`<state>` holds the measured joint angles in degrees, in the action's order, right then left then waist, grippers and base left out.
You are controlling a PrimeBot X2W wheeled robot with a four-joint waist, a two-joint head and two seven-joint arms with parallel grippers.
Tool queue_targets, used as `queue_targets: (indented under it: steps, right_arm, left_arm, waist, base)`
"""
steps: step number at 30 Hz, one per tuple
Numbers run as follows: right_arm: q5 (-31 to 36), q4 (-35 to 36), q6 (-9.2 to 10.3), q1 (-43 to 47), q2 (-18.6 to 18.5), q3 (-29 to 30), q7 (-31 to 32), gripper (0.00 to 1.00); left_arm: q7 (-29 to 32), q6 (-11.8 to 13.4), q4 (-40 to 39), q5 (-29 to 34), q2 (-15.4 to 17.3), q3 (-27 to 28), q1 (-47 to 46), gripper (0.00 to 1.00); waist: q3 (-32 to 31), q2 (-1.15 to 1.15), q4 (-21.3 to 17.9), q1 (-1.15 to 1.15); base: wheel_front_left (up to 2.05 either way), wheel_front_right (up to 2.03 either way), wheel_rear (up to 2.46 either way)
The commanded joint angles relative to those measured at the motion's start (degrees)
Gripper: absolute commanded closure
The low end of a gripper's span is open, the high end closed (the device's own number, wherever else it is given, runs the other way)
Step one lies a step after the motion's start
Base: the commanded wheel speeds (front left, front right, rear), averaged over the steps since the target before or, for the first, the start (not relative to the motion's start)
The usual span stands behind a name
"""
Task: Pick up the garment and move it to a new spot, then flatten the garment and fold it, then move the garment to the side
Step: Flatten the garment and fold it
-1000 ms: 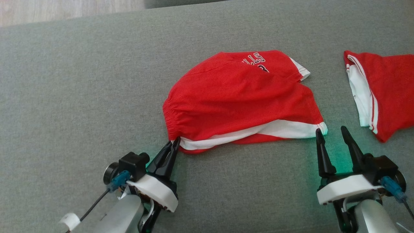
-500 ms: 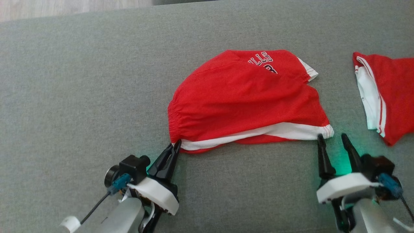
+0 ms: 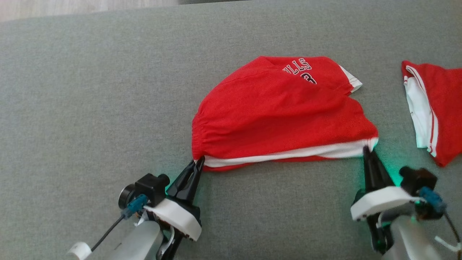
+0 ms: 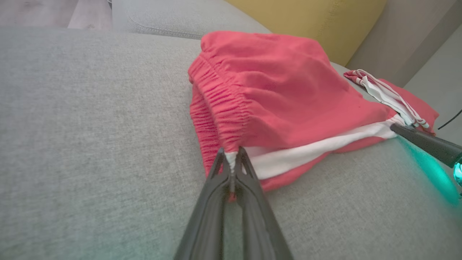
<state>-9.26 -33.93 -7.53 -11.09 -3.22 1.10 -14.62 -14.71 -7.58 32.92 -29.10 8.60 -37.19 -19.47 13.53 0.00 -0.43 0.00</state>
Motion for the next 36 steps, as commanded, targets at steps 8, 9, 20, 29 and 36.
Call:
queue_targets:
  steps: [8,9,20,29,36]
  right_arm:
    - [-7.1,18.9,0.04,-0.8,-0.5,-3.9,-0.4,1.00]
    - [-8.0,21.0,0.04,-1.5,-1.1,-4.2,-0.4,1.00]
    - [-14.8,32.9,0.04,-14.2,-8.0,-5.0,-0.2,1.00]
    - [-15.7,32.5,0.04,-25.4,-10.5,-6.9,8.2,1.00]
    - [-11.4,21.7,0.04,-37.8,-9.3,-10.0,5.4,1.00]
  left_arm:
    - [-0.3,0.1,-9.2,3.2,2.7,5.6,-1.8,1.00]
    - [-0.3,0.1,-10.7,3.1,3.5,6.3,-2.7,1.00]
    - [5.4,0.1,-24.4,-3.3,16.4,7.6,-18.8,1.00]
    - [16.2,0.6,-27.4,-9.4,19.7,9.9,-26.9,1.00]
    - [10.4,2.3,-19.7,-6.3,17.4,11.0,-32.7,1.00]
  waist:
    - [-5.9,0.00,1.3,0.00]
    - [-7.2,0.00,1.5,0.00]
    - [-16.3,0.00,3.5,0.00]
    - [-14.1,0.00,4.7,0.00]
    - [-7.0,0.00,3.9,0.00]
  base:
    - [0.00,0.00,0.00]
    - [0.00,0.00,0.00]
    - [0.00,0.00,0.00]
    - [0.00,0.00,0.00]
    - [0.00,0.00,0.00]
